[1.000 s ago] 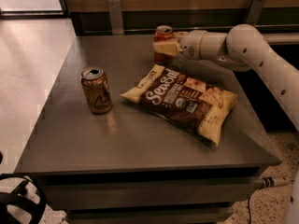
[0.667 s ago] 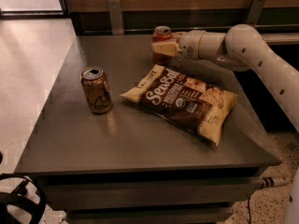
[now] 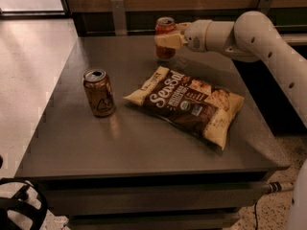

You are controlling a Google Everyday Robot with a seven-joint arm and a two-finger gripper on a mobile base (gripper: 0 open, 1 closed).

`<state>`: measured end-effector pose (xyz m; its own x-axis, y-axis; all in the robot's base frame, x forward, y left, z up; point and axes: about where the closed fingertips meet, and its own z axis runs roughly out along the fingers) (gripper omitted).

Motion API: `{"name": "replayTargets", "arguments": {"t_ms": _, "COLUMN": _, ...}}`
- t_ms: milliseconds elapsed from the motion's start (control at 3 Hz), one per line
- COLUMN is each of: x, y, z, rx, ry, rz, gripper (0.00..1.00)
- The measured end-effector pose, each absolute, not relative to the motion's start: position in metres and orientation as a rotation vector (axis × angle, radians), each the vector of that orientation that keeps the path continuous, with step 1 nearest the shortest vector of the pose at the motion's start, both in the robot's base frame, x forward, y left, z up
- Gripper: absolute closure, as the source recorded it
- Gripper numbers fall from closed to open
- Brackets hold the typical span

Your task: Pick coke can

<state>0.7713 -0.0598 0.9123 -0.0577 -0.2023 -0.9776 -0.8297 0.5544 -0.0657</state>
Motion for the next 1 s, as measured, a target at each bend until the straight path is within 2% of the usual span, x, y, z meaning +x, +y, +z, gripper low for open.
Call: {"name": "replayTargets", "arguments": {"t_ms": 1000, "x": 0.741, "y": -0.078, "z": 0.986, "rx": -0.928, "ry": 1.405, "rz": 0.591, "gripper": 1.0}}
